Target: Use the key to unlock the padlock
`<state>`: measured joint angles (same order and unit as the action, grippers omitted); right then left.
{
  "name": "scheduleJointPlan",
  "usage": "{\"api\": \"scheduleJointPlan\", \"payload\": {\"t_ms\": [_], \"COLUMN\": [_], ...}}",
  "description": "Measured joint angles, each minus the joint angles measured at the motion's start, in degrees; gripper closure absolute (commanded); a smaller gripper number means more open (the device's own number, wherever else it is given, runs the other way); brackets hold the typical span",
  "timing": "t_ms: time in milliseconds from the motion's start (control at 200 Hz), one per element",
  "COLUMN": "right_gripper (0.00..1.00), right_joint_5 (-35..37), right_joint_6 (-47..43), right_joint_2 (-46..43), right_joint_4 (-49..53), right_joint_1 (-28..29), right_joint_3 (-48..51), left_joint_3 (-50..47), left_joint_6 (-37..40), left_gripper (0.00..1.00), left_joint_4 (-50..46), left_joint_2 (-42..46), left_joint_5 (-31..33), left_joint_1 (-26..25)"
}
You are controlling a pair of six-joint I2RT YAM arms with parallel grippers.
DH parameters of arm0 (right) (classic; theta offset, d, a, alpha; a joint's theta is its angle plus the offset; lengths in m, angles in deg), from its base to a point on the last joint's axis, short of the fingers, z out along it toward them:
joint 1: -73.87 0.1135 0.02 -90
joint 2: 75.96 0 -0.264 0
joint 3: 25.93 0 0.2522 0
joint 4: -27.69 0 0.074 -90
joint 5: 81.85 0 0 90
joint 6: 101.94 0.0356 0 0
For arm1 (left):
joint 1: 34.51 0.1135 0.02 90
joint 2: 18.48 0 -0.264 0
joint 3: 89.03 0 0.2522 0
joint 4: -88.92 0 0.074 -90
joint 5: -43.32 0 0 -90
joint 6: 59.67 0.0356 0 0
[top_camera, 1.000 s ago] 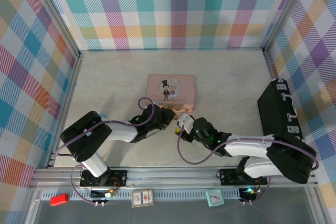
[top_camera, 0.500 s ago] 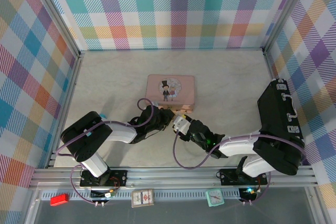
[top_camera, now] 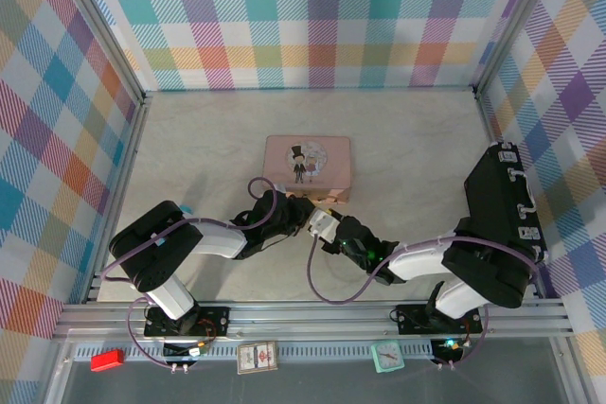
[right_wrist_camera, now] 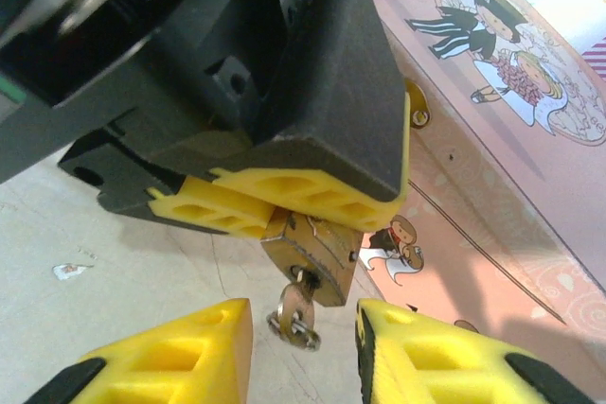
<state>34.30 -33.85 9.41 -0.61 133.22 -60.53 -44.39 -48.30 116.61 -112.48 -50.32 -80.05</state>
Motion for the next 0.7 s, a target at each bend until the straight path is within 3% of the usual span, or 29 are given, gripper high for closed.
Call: {"api": "scheduleJointPlan", "payload": {"t_ms": [700], "right_gripper": [0.94], "right_joint_5": [2.23], "right_joint_6": [3.82], "right_joint_2": [1.11], "right_joint_4": [2.14], "right_joint_1": [0.70], "right_joint_3": [-2.56], "left_joint_3": [-0.63], "left_joint_6": [-1.03], "left_gripper": [1.00], "left_joint_4": [1.31], "left_joint_2": [0.00], "left_joint_5": [0.11], "left_joint_1": [0.00]}}
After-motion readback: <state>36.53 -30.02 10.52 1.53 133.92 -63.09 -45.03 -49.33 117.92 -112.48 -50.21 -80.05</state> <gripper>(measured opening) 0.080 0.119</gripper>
